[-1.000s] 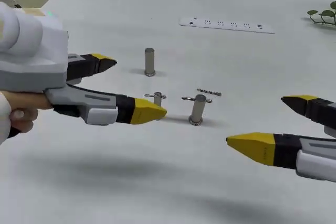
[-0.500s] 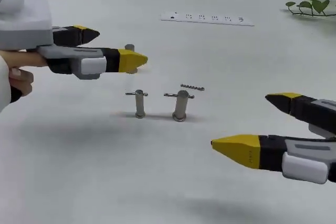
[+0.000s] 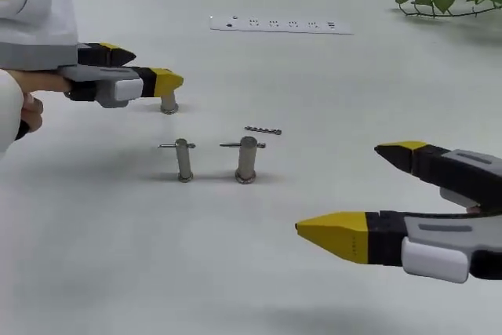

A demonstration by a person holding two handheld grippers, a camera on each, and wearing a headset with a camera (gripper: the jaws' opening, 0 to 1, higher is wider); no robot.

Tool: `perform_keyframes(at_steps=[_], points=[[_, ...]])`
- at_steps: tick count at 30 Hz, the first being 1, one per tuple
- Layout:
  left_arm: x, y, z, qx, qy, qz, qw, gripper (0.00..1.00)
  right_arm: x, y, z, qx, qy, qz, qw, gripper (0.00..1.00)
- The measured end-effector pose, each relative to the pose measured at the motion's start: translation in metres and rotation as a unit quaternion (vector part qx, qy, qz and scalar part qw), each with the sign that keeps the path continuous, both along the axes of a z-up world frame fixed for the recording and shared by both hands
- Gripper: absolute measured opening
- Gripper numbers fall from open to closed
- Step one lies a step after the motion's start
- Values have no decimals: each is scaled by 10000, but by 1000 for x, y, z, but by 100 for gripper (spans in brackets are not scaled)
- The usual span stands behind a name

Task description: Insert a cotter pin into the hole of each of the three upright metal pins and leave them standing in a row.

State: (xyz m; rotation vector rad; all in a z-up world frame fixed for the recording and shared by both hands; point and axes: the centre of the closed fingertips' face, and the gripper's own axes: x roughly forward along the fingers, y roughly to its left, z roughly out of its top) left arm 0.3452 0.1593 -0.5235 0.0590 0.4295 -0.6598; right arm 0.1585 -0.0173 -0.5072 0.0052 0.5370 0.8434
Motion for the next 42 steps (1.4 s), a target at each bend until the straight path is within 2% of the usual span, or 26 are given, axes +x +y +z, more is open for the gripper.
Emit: perform_keyframes(at_steps=[3, 6, 15, 18, 22, 25, 32, 35, 37, 42], points=[[9, 2, -6, -43, 40, 98, 9999, 40, -1, 0, 0, -29, 15, 20, 10000, 95], [13, 3, -15, 29, 107, 219, 9997, 39, -2, 1, 0, -15, 19, 33, 10000, 95], [15, -3, -31, 80, 251, 119, 9996, 29, -2, 3, -2, -66, 56, 65, 9999, 94], [14, -6, -35, 48, 336, 55, 9994, 23, -1, 2, -2, -76, 66, 61, 9999, 94], [17, -3, -42, 241, 332, 53, 9991, 20, 0, 0, -3, -70, 94, 44, 9999, 94], [19, -2, -44, 278, 308, 113, 9991, 14, 0, 0, -4, -91, 115, 49, 9999, 93], [20, -8, -45, 324, 241, 38, 9992, 10, -2, 2, -8, -162, 172, 128, 9996, 93], [22, -6, -45, 235, 295, 72, 9993, 10, -2, 3, -9, -153, 172, 154, 9996, 92], [22, -6, -45, 333, 230, 68, 9992, 10, -3, 3, -9, -151, 155, 185, 9996, 92], [22, -6, -45, 412, 243, 102, 9988, 9, -2, 2, -9, -161, 138, 186, 9996, 92]])
